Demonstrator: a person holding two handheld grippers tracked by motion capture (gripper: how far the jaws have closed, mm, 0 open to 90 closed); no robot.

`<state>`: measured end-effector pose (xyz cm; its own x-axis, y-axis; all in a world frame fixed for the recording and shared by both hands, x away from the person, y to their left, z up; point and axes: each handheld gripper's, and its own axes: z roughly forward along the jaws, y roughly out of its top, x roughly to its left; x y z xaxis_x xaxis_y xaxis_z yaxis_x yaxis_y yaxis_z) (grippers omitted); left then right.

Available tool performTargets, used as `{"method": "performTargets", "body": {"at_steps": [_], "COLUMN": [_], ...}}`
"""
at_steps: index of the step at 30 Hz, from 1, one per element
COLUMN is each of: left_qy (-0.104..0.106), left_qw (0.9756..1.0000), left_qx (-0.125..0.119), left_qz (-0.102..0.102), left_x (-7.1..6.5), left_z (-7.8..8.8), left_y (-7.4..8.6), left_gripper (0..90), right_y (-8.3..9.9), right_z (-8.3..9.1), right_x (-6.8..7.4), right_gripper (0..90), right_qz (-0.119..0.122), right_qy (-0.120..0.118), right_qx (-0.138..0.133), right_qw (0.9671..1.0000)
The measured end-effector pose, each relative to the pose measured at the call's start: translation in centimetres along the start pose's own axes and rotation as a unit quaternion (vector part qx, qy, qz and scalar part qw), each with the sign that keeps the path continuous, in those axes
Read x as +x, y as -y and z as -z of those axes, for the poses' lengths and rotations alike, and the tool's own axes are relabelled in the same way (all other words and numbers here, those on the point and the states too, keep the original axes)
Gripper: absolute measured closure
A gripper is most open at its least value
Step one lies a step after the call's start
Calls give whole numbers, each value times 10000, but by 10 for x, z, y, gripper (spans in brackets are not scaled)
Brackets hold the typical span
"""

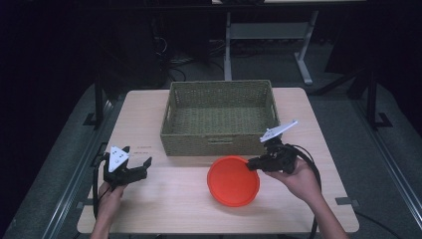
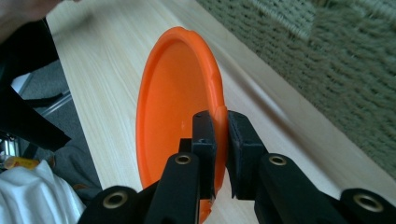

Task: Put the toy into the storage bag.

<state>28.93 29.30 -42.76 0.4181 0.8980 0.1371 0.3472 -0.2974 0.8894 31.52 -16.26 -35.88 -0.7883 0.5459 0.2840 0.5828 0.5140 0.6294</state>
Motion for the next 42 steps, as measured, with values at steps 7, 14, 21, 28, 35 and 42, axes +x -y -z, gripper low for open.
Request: {"method": "performTargets", "body": {"at_steps": [7,14,21,28,35,42], "left_qy": [27,22,0,-7,-26,-40], "left_qw": [10000,9999,9999,9999,9999,9999], "left_qx": [-3,-91,-72,-74,-80,-75], "left_qz": [23,87,74,83,73,64], "left_x": [0,2,4,5,6,6], "left_z": [0,2,3,3,4,4], "left_y": [0,0,1,2,2,3], "left_gripper": [141,141,141,141,141,141], "right_y": [-11,-29,-44,-61,-77,-90], "right_z": [9,22,32,45,55,62], "right_x": [1,-2,-4,-5,-11,-18], "right_gripper": [822,822,822,822,822,822], "right_qz": [60,85,207,275,228,194], "right_qy": [31,161,323,430,539,675], "right_qx": [-30,29,52,21,-40,-69], "right_qw": [10000,9998,9992,9987,9983,9975]}}
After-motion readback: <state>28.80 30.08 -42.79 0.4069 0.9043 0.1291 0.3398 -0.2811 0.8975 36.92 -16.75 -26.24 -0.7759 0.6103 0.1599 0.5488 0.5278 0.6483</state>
